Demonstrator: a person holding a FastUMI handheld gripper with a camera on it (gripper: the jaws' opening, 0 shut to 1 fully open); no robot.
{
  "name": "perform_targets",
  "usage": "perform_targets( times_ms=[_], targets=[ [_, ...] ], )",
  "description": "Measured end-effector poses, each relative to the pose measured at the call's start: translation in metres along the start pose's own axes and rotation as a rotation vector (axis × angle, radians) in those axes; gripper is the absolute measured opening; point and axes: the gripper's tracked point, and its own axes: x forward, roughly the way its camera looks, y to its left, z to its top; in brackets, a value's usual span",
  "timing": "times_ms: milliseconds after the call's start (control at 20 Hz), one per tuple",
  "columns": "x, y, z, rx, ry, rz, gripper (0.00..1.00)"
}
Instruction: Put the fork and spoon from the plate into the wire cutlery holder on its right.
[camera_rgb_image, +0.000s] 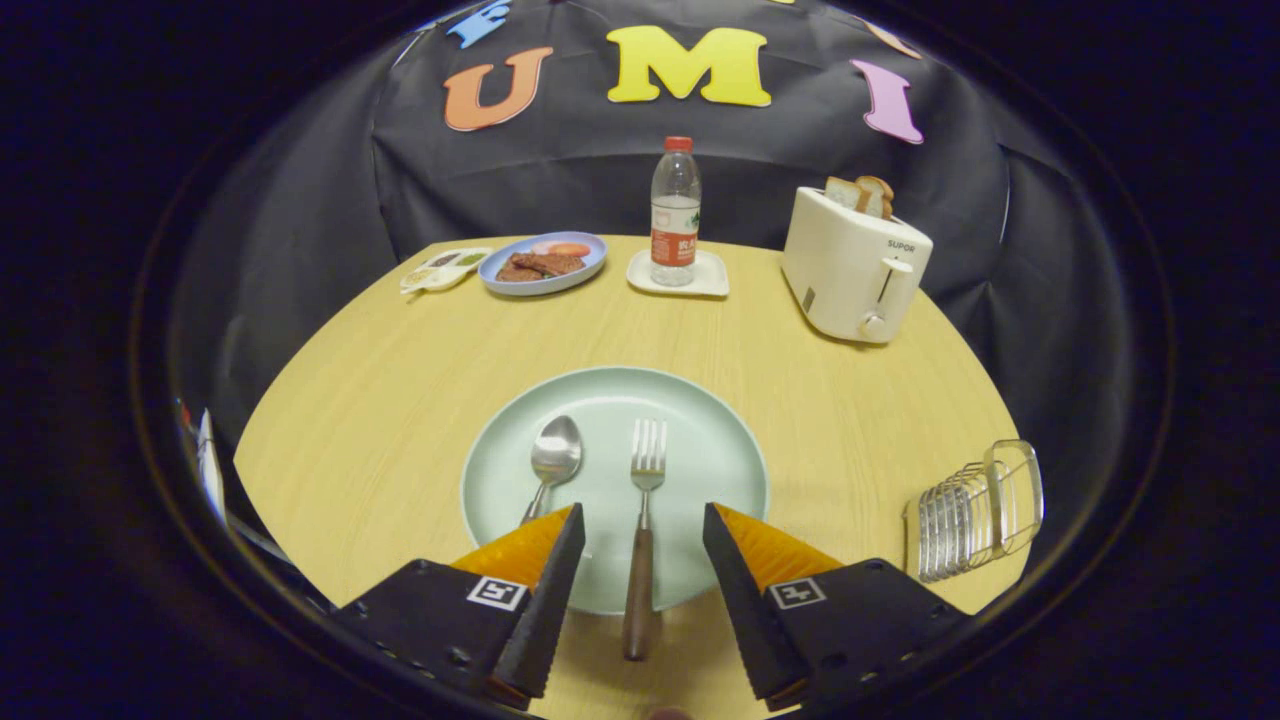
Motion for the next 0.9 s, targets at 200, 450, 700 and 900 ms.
perform_targets(
  times_ms=[200, 450, 700, 900],
  targets=[
    [0.011, 0.002, -0.016, 0.008, 0.067, 0.003, 0.51],
    [0.013, -0.003, -0.025, 0.022, 0.113, -0.027, 0.13],
    [0.006, -0.007, -0.027, 0.045, 0.155, -0.017, 0.01],
    [-0.012, -0.011, -0.009, 0.064, 0.16, 0.003, 0.01]
  ],
)
